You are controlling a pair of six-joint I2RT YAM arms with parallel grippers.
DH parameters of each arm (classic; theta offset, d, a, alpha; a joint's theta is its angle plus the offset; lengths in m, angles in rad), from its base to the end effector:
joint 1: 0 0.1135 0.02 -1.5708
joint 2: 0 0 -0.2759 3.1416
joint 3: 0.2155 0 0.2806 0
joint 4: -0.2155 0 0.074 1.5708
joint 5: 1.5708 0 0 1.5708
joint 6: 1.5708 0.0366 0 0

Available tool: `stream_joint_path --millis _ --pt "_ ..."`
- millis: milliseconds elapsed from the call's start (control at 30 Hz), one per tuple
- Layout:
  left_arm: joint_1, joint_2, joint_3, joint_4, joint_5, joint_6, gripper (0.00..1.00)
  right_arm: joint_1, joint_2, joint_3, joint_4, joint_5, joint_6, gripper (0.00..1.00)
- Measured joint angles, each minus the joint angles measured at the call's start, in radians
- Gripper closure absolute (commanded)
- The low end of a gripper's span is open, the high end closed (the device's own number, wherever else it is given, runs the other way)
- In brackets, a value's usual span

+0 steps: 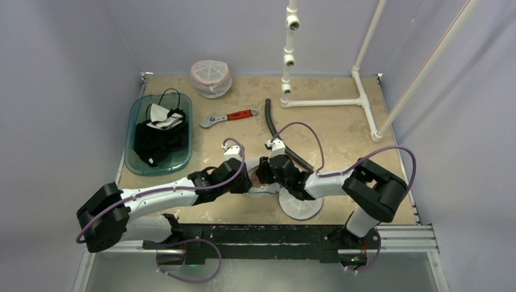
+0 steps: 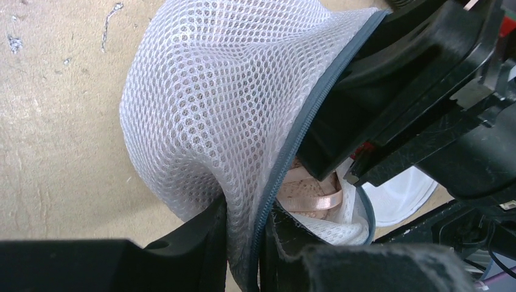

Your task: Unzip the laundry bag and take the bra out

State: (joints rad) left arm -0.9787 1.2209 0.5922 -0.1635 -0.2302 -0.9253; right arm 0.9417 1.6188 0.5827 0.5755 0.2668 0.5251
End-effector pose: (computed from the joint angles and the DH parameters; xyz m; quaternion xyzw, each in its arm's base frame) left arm 0.1517 -0.2106 0.1820 -0.0190 0.9199 -0.2455 0.3052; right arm 0.1975 0.2550 0.1352 -0.1056 0.8386 0.2657 0.4637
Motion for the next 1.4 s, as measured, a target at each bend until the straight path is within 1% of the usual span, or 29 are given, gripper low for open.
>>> stream_joint_path --millis 133,167,200,267,500,700,833,933,1000,1167,1400 --pt "0.0 0.0 -0.002 0.003 0.0 -0.001 0.81 0.0 0.002 0.0 0.009 -0.027 0.01 0.86" --pt "0.0 0.0 -0.002 0.003 0.0 -0.001 0.81 0.0 -0.002 -0.001 0.008 -0.036 0.013 0.94" --pt "0.0 0.0 -0.002 0.004 0.0 -0.003 0.81 -0.001 -0.011 -0.003 0.006 -0.048 0.014 1.0" --pt "0.0 0.0 -0.008 0.008 0.0 -0.005 0.81 0.0 -0.046 -0.012 -0.009 -0.064 0.018 1.0" --pt "0.0 -0.001 -0.024 0.004 0.0 -0.009 0.81 0.0 -0.274 -0.029 -0.133 -0.132 0.024 1.0" --pt "-0.003 -0.031 -0.024 -0.001 -0.005 -0.01 0.8 -0.001 -0.423 -0.031 -0.22 -0.166 0.022 1.0" --pt "-0.006 -0.051 -0.024 -0.015 -0.017 -0.01 0.8 -0.014 -0.531 -0.066 -0.235 -0.211 0.016 1.0" --pt "-0.006 -0.061 -0.024 -0.032 -0.036 -0.008 0.79 -0.04 -0.625 -0.119 -0.223 -0.28 0.011 1.0" --pt "-0.006 -0.064 -0.02 -0.047 -0.05 -0.006 0.79 -0.069 -0.676 -0.154 -0.204 -0.356 0.004 1.0" --pt "-0.006 -0.064 0.029 -0.095 -0.091 0.01 0.8 -0.098 -0.739 -0.182 -0.166 -0.525 -0.026 1.0" --pt "0.009 -0.046 0.117 -0.116 -0.122 0.06 0.91 -0.105 -0.787 -0.204 -0.05 -0.733 -0.027 1.0"
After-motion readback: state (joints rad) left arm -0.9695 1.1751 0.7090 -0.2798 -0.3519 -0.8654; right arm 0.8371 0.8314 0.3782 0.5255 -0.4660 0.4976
